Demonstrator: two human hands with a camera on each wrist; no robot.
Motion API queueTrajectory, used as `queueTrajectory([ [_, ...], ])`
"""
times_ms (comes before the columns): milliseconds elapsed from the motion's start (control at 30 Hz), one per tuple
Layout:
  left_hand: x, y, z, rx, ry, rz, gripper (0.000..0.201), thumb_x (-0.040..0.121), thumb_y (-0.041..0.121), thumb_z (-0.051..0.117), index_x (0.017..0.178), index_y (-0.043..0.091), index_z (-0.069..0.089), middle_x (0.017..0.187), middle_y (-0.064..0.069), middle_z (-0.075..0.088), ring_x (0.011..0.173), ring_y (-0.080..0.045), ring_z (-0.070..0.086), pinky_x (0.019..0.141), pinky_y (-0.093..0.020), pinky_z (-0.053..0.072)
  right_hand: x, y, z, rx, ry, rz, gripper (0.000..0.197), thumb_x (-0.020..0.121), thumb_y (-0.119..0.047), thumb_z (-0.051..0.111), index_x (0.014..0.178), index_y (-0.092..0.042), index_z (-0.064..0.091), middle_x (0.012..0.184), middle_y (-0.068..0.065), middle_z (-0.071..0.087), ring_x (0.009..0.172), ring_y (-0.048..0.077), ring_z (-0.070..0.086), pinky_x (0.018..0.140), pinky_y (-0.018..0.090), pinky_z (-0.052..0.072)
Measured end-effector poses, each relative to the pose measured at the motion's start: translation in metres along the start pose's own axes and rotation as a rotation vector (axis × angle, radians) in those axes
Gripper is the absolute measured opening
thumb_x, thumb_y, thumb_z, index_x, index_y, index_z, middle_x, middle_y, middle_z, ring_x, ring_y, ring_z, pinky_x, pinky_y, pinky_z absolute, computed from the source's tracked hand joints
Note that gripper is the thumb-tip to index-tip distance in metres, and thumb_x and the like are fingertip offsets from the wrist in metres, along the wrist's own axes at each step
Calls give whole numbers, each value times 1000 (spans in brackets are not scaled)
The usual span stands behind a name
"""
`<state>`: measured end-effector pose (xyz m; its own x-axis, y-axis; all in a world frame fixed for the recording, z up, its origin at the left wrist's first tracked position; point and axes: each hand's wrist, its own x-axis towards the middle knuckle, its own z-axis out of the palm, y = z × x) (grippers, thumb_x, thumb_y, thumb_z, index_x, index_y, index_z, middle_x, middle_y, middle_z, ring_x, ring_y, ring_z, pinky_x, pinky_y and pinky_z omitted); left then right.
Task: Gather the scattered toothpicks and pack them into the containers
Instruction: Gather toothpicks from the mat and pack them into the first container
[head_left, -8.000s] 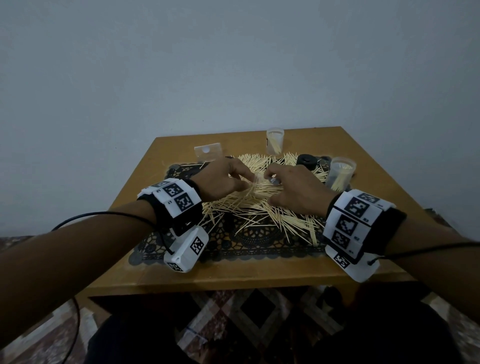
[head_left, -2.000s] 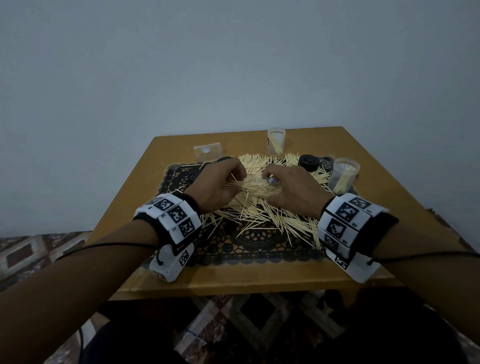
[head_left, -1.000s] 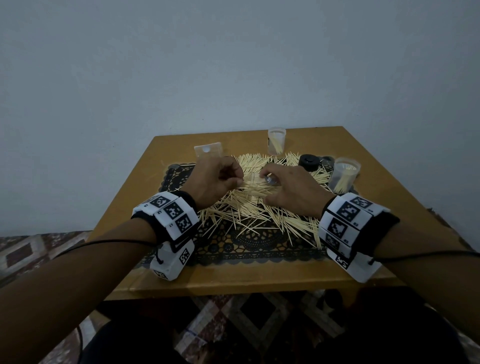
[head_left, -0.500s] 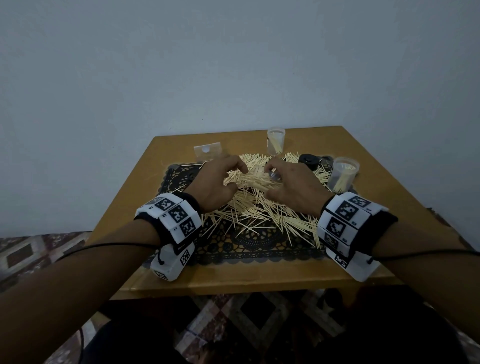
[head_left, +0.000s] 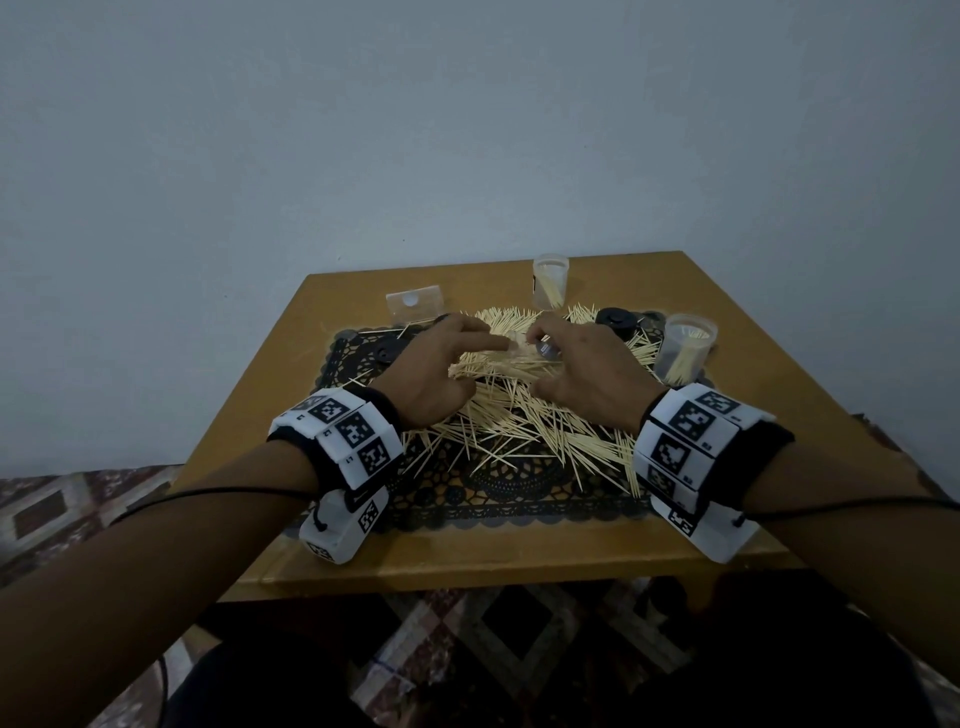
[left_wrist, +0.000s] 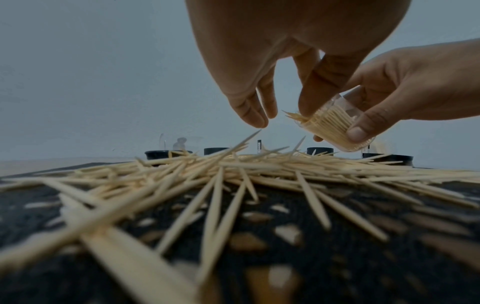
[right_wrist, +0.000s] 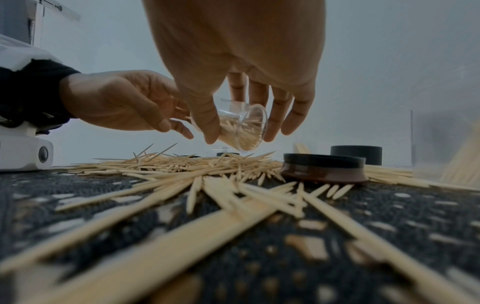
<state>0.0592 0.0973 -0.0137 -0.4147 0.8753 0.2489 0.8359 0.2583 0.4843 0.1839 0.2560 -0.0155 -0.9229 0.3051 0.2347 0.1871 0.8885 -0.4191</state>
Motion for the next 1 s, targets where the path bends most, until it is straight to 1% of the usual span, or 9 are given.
queueTrajectory([
  [67, 0, 0, 1, 44, -120, -15, 67, 75, -7, 57, 134, 26, 54, 147, -7, 37, 132, -23, 37, 107, -41, 37, 0, -1, 0, 2, -6, -16, 44, 78, -21, 77, 116, -17, 54, 106, 9, 66, 87, 27, 62, 75, 44, 55],
  [133, 0, 1, 2, 38, -185, -26, 69, 75, -9, 55, 133, 28, 55, 149, -5, 34, 134, -22, 35, 109, -40, 35, 0, 0, 1, -20, 0, -31, 44, 78, -21, 77, 115, -19, 54, 104, 8, 66, 88, 27, 61, 75, 44, 54],
  [233, -1, -1, 1, -61, -131, -27, 66, 75, -13, 53, 125, 30, 60, 139, -1, 43, 124, -17, 44, 100, -32, 42, 0, 0, 2, -40, 11, -33, 44, 78, -22, 77, 115, -19, 54, 104, 8, 66, 89, 28, 60, 76, 44, 54],
  [300, -2, -3, -1, -105, -86, -42, 65, 76, -13, 54, 127, 27, 57, 133, -2, 47, 118, -16, 47, 97, -33, 46, 0, 0, 1, -35, 7, -30, 44, 78, -22, 78, 116, -18, 55, 107, 9, 66, 89, 28, 61, 76, 44, 54],
  [400, 0, -4, 1, -63, -130, -57, 61, 78, -10, 54, 131, 21, 55, 133, -2, 46, 117, -16, 47, 97, -31, 45, 0, 0, 1, -21, -3, -46, 44, 78, -22, 77, 116, -18, 55, 108, 9, 67, 90, 27, 62, 77, 44, 54],
  [500, 1, -5, 3, -52, -168, -25, 56, 78, -11, 53, 126, 17, 60, 133, -1, 48, 118, -16, 48, 95, -29, 46, -1, -1, 0, -27, -8, -46, 44, 78, -22, 77, 116, -18, 55, 108, 8, 67, 93, 27, 62, 78, 44, 54],
  [667, -1, -6, 1, -125, -120, -64, 61, 78, -13, 54, 129, 22, 55, 127, -2, 51, 109, -10, 52, 86, -23, 51, -1, 0, 1, -35, -29, -30, 45, 79, -23, 77, 116, -18, 54, 109, 9, 67, 93, 28, 62, 78, 44, 54],
  [867, -1, -5, 0, -181, -43, -9, 58, 76, -14, 56, 119, 24, 64, 120, 0, 58, 107, -11, 57, 84, -27, 52, -1, 0, 1, -25, -44, -26, 45, 78, -24, 78, 116, -18, 53, 108, 10, 67, 92, 28, 62, 78, 44, 54],
  [1000, -2, -6, 0, -176, -102, 4, 58, 76, -14, 56, 117, 25, 69, 124, 5, 55, 111, -8, 52, 88, -23, 48, -2, -1, 0, -23, -42, -35, 46, 78, -23, 77, 118, -17, 54, 107, 11, 67, 91, 28, 61, 79, 42, 53],
])
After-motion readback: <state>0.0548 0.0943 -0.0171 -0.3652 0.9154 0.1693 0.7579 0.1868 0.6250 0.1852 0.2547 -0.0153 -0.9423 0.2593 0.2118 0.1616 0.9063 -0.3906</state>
